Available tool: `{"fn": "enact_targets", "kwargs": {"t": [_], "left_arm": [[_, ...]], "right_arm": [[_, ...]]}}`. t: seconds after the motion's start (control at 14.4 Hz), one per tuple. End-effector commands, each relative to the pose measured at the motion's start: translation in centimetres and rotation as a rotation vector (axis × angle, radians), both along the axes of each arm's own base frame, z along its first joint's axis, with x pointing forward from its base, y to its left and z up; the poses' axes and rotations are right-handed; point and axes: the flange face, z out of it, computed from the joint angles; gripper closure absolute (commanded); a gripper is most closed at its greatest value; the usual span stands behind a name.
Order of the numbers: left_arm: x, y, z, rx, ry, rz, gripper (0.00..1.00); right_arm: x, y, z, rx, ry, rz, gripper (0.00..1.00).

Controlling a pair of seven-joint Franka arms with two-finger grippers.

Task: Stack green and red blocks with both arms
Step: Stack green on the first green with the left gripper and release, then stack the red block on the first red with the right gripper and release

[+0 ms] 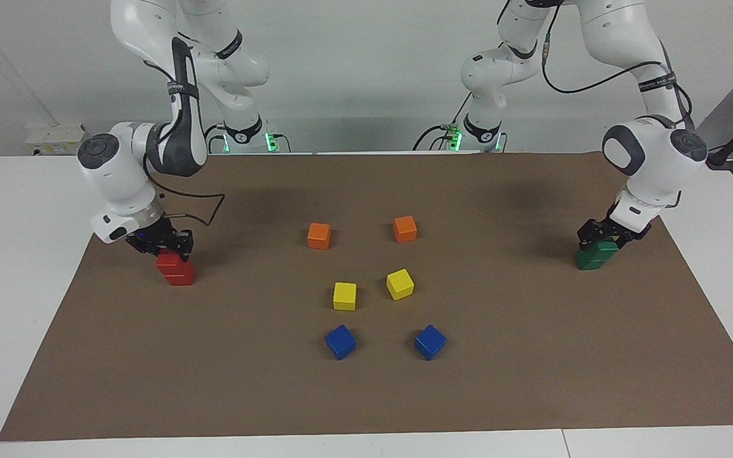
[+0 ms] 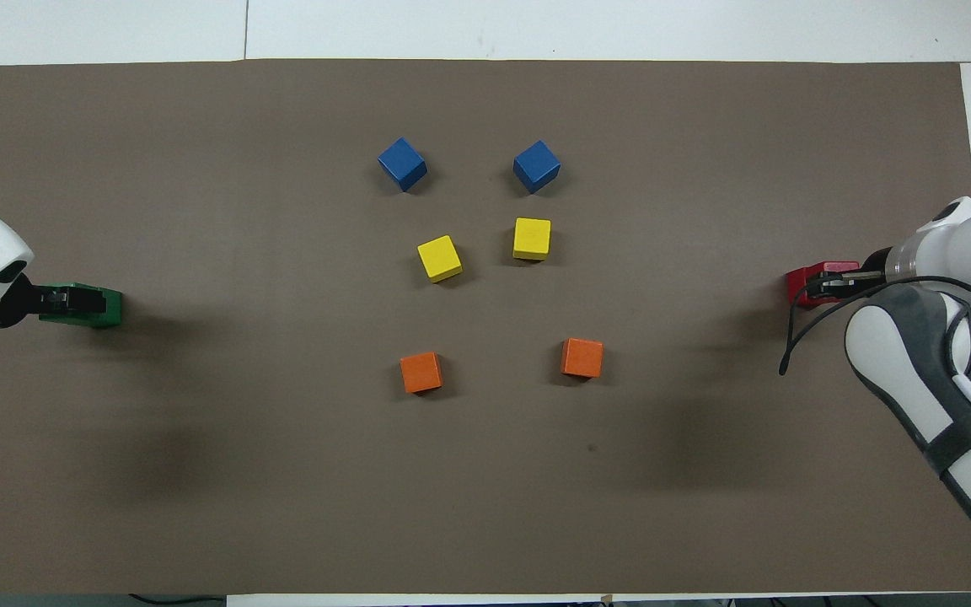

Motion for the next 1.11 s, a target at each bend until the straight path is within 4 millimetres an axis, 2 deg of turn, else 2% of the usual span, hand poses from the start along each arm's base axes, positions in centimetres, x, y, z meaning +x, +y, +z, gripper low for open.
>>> {"fn": "enact_targets", "kwargs": {"t": [0.0, 0.07, 0.14, 0.28, 0.42, 0.55, 0.69, 0.83, 1.04], "left_arm": [[0.5, 0.5, 2.7, 0.006, -0.005, -0.009, 0.0], [1.2, 0.4, 4.3, 0.004, 0.004, -0.014, 0.0], [1.7, 0.2, 6.1, 0.003, 0.006, -0.022, 0.0], [2.4, -0.2, 9.6, 0.005, 0.005, -0.029, 0.0], [2.9, -1.7, 12.5, 0.008, -0.009, -0.042, 0.0], [2.5, -2.9, 15.2, 0.007, -0.024, 0.026, 0.0], [1.6, -4.3, 17.8, 0.01, -0.039, 0.041, 0.0], [0.3, -4.8, 20.3, 0.016, -0.046, 0.036, 0.0], [-1.1, -7.3, 22.4, 0.011, -0.035, 0.063, 0.0]], "right_arm": [[-0.8, -0.3, 0.3, 0.003, -0.018, -0.003, 1.0], [-0.8, -0.3, 0.3, 0.001, -0.018, -0.002, 1.0], [-0.8, -0.3, 0.3, -0.005, -0.017, 0.005, 0.92], [-0.7, -0.3, 0.4, -0.008, -0.018, 0.007, 0.67], [-0.7, -0.3, 0.3, -0.008, -0.016, 0.006, 0.32], [-0.7, -0.3, 0.4, -0.008, -0.019, 0.006, 0.0], [-0.6, -0.3, 0.4, -0.009, -0.019, 0.007, 0.0], [-0.4, -0.2, 0.6, -0.01, -0.022, 0.005, 0.0], [0.6, 0.2, 2.6, -0.007, -0.02, 0.009, 0.0]]}}
